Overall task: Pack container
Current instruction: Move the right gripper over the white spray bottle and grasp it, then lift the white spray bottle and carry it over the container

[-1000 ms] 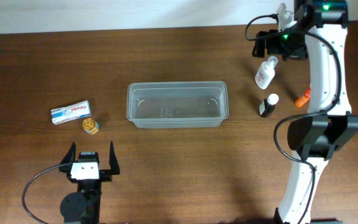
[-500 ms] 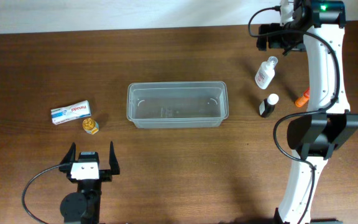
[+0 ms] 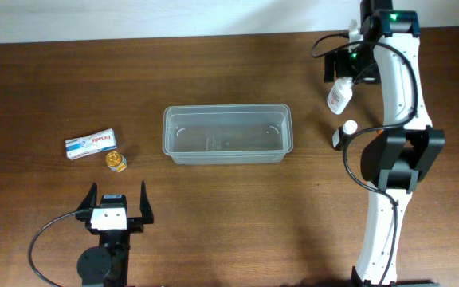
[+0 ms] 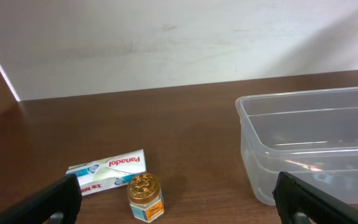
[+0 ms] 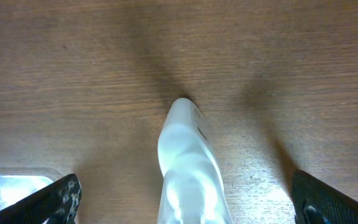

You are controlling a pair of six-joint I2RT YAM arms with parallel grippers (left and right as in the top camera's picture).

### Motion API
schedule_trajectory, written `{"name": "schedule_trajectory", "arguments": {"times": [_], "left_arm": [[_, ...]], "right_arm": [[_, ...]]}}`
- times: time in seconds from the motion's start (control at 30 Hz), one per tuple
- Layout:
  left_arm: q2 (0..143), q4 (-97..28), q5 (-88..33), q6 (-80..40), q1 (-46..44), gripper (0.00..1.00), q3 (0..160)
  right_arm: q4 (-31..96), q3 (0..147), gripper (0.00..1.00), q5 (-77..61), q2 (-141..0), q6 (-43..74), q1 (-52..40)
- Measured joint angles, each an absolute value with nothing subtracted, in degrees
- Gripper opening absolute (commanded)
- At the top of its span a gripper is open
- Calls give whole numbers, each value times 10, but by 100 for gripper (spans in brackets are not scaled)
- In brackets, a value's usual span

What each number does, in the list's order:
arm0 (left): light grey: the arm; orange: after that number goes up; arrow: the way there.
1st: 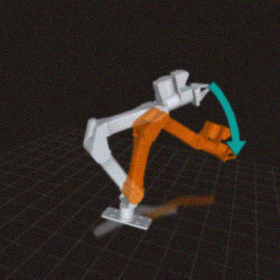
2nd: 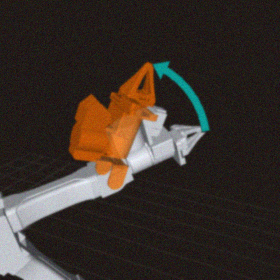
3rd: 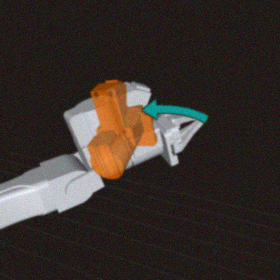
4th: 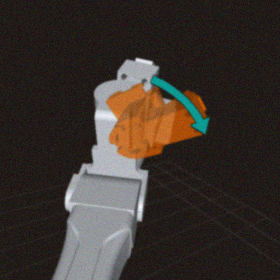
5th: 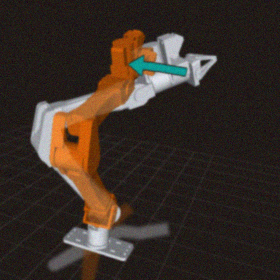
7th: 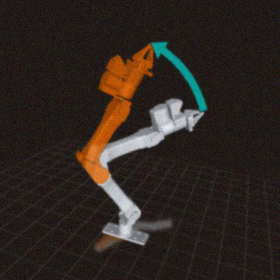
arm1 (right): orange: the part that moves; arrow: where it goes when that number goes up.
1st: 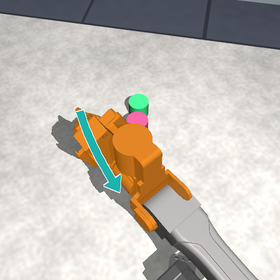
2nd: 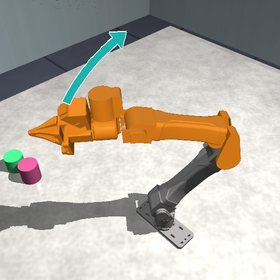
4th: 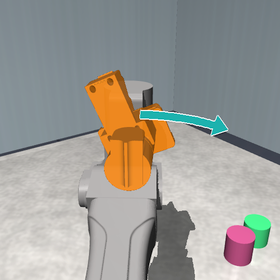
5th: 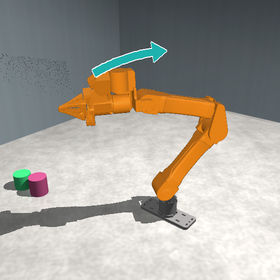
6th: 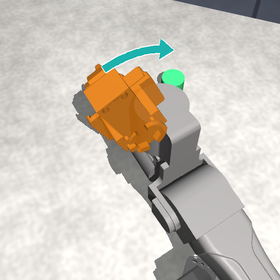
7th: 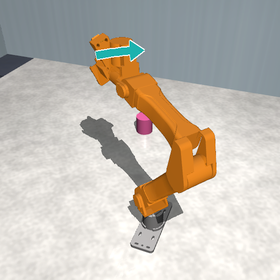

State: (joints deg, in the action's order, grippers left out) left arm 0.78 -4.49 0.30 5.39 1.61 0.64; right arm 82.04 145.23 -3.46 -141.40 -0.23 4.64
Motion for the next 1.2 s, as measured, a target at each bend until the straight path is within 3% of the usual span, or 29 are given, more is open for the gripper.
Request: {"name": "schedule_trajectory", "arguments": {"times": [0.77, 1.0, 1.2], "left_arm": [[8, -45, 3, 54, 16, 99, 6], [8, -45, 3, 54, 16, 99, 6], [8, -45, 3, 54, 16, 99, 6]], "right_arm": [[816, 1411, 77, -34, -1443, -3, 46], [793, 1406, 59, -34, -1443, -8, 46], [778, 1404, 32, -33, -1443, -15, 46]]}}
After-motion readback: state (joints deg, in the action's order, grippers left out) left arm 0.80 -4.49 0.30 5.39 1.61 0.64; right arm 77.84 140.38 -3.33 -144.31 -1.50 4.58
